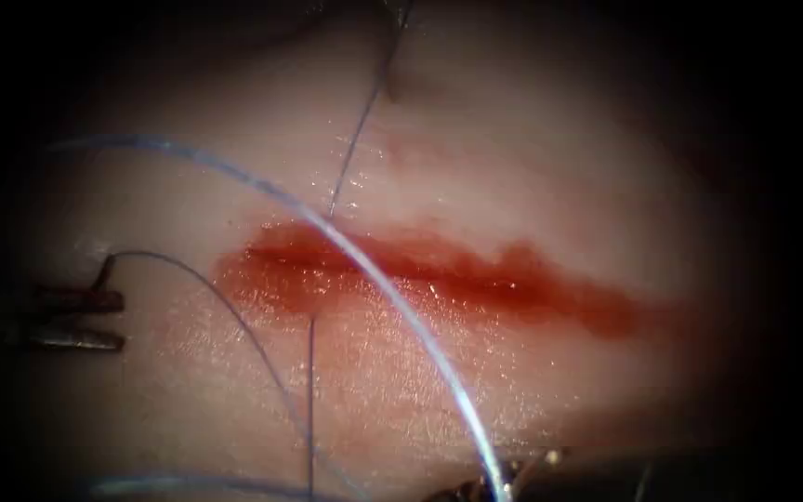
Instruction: Wound Closure
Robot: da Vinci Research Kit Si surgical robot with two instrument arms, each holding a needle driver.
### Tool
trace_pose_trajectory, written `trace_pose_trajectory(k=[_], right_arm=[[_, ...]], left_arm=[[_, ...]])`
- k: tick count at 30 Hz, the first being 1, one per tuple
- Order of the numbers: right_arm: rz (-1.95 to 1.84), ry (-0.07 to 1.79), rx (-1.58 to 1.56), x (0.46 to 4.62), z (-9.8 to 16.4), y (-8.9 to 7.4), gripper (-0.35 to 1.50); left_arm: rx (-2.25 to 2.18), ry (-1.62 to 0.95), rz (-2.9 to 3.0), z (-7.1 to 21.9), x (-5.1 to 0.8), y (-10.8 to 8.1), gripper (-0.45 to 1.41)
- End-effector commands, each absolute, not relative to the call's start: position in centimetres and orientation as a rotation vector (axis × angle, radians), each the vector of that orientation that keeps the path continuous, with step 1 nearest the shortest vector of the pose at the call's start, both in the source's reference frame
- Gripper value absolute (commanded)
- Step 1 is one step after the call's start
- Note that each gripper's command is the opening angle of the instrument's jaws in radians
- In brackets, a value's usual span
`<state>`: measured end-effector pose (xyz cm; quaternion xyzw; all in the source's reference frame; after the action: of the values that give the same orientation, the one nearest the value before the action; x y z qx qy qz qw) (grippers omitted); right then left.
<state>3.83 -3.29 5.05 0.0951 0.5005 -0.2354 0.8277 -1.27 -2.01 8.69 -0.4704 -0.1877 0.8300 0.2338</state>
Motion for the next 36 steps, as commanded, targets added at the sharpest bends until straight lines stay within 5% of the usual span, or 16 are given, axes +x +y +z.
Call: trace_pose_trajectory(k=[1,9,10,11,13,17,36], right_arm=[[-0.509,1.082,0.226,3.91,5.0,-3.5,-0.35],[-0.511,1.121,0.271,3.98,4.8,-3.5,-0.35],[-0.479,1.125,0.232,3.95,4.7,-3.4,-0.25],[-0.439,1.131,0.195,3.88,4.7,-3.3,0.19],[-0.401,1.128,0.167,3.81,4.7,-3.1,0.52],[-0.297,1.105,0.101,3.63,4.7,-2.8,0.94],[-0.208,1.008,0.007,3.45,5.8,-2.2,0.79]], left_arm=[[-1.292,-0.521,2.277,8.7,-1.32,-2.1,-0.33],[-1.293,-0.524,2.277,8.7,-1.32,-2.1,-0.35],[-1.293,-0.524,2.277,8.7,-1.32,-2.1,-0.35],[-1.293,-0.524,2.277,8.7,-1.32,-2.1,-0.35],[-1.293,-0.525,2.277,8.7,-1.32,-2.1,-0.35],[-1.294,-0.527,2.278,8.7,-1.32,-2.1,-0.35],[-1.299,-0.535,2.28,8.8,-1.32,-2.1,-0.35]])
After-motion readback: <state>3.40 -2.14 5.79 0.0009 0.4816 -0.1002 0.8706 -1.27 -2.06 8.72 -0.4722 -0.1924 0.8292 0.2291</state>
